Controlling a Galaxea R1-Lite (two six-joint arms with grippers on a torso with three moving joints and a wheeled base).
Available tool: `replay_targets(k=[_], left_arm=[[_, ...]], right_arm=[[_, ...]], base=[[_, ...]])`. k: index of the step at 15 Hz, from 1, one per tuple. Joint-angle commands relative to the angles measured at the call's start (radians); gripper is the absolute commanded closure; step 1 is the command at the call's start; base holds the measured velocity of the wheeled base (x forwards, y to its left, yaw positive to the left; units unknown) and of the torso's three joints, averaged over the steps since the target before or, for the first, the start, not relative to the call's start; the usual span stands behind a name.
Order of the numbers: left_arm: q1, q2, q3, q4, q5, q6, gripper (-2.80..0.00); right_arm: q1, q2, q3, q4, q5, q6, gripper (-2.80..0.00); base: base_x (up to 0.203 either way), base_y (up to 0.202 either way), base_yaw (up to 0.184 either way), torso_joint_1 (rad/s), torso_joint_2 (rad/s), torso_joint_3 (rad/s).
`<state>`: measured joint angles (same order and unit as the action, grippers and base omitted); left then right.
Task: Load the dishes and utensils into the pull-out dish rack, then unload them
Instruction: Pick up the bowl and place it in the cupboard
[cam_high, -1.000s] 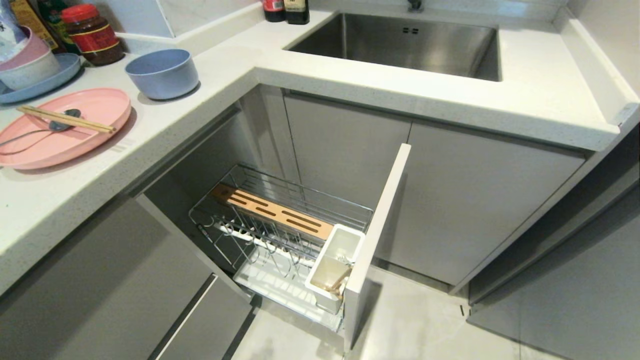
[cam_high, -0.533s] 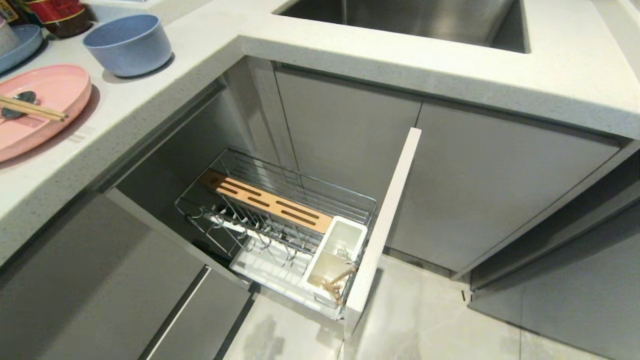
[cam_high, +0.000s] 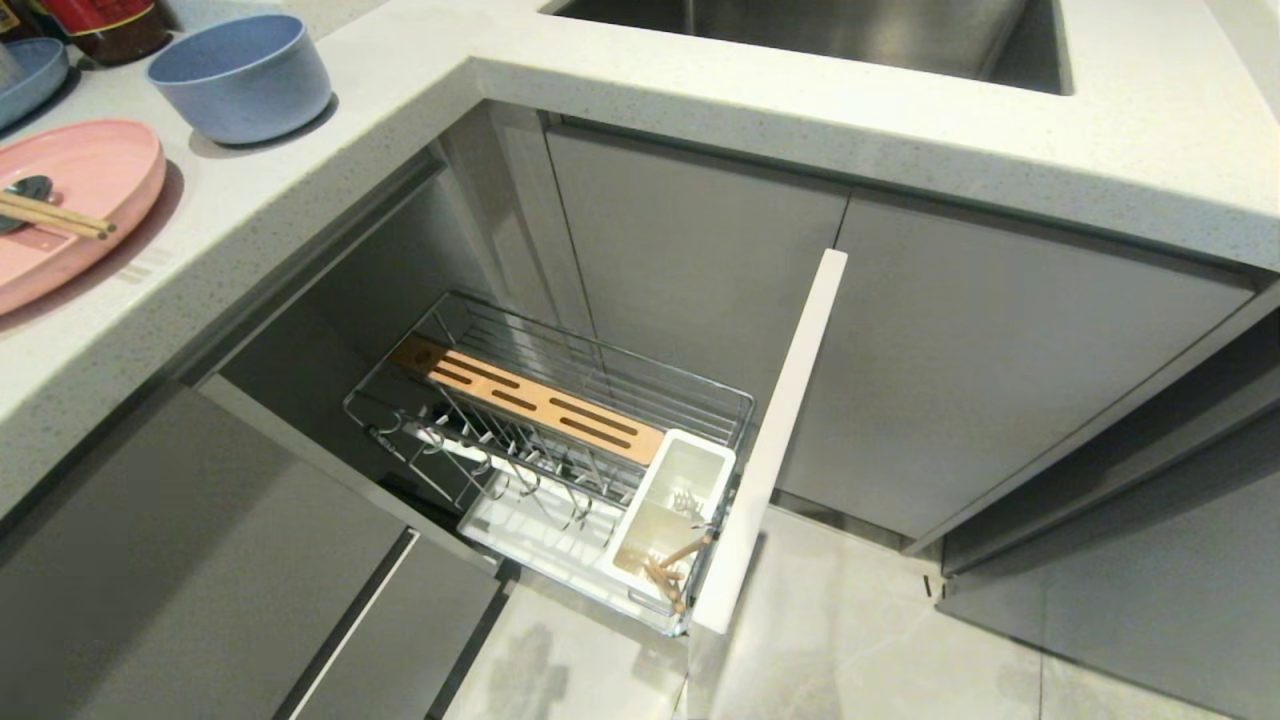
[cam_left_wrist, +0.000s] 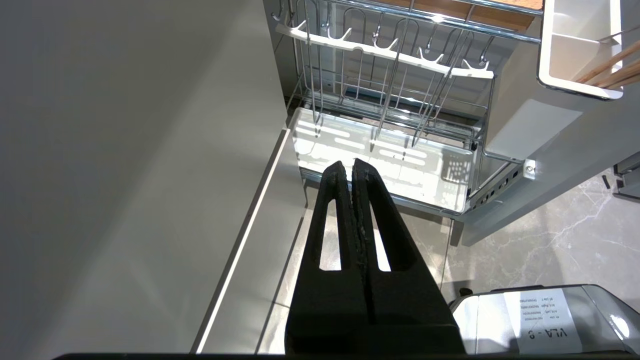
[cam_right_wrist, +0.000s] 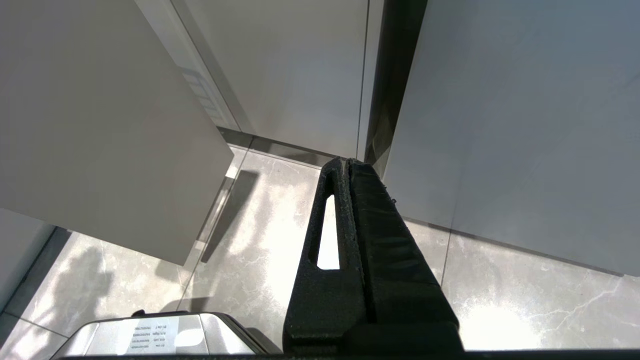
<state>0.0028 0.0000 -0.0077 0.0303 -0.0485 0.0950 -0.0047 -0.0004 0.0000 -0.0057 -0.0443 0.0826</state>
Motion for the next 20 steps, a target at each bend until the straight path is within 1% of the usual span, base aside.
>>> replay_targets(k=[1, 3, 4, 6, 7, 8, 9, 10, 12, 14, 16, 20], left_arm=[[0.0, 0.002, 0.0, 0.0, 0.001, 0.002, 0.0], [0.0, 0.002, -0.02, 0.0, -0.001, 0.009, 0.0], [0.0, 0.002, -0.064, 0.005, 0.001, 0.01, 0.0], [0.001, 0.01, -0.237, 0.047, 0.003, 0.012, 0.0], [0.001, 0.026, -0.356, 0.094, 0.005, 0.017, 0.0], [0.002, 0.058, -0.485, 0.156, 0.007, 0.021, 0.0], [0.001, 0.101, -0.608, 0.215, 0.011, 0.023, 0.0], [-0.001, 0.158, -0.744, 0.271, 0.015, 0.026, 0.0], [0.005, 0.323, -1.018, 0.337, 0.021, 0.029, 0.0], [0.02, 0.502, -1.236, 0.372, 0.027, 0.025, 0.0], [0.027, 0.665, -1.364, 0.373, 0.031, -0.005, 0.0], [0.022, 0.962, -1.536, 0.317, 0.037, -0.086, 0.0]], right_arm=[[0.0, -0.004, 0.0, 0.0, 0.0, 0.0, 0.0], [-0.005, -0.004, 0.0, 0.0, 0.0, 0.0, 0.0], [-0.017, -0.004, 0.0, 0.0, 0.0, 0.0, 0.0], [-0.04, -0.004, 0.0, 0.0, 0.0, 0.0, 0.0], [-0.043, -0.004, 0.0, 0.0, 0.0, 0.0, 0.0], [-0.01, -0.004, 0.0, 0.0, 0.0, 0.0, 0.0], [0.0, -0.004, 0.0, 0.0, 0.0, 0.0, 0.0], [0.0, -0.004, 0.0, 0.0, 0.0, 0.0, 0.0], [0.0, -0.004, 0.0, 0.0, 0.0, 0.0, 0.0], [0.0, -0.004, 0.0, 0.0, 0.0, 0.0, 0.0], [0.0, -0.004, 0.0, 0.0, 0.0, 0.0, 0.0], [0.0, -0.004, 0.0, 0.0, 0.0, 0.0, 0.0]], base=[[0.0, 0.0, 0.0, 0.0, 0.0, 0.0], [0.0, 0.0, 0.0, 0.0, 0.0, 0.0], [0.0, 0.0, 0.0, 0.0, 0.0, 0.0], [0.0, 0.0, 0.0, 0.0, 0.0, 0.0], [0.0, 0.0, 0.0, 0.0, 0.0, 0.0], [0.0, 0.0, 0.0, 0.0, 0.0, 0.0], [0.0, 0.0, 0.0, 0.0, 0.0, 0.0], [0.0, 0.0, 0.0, 0.0, 0.0, 0.0], [0.0, 0.0, 0.0, 0.0, 0.0, 0.0], [0.0, 0.0, 0.0, 0.0, 0.0, 0.0], [0.0, 0.0, 0.0, 0.0, 0.0, 0.0], [0.0, 0.0, 0.0, 0.0, 0.0, 0.0]])
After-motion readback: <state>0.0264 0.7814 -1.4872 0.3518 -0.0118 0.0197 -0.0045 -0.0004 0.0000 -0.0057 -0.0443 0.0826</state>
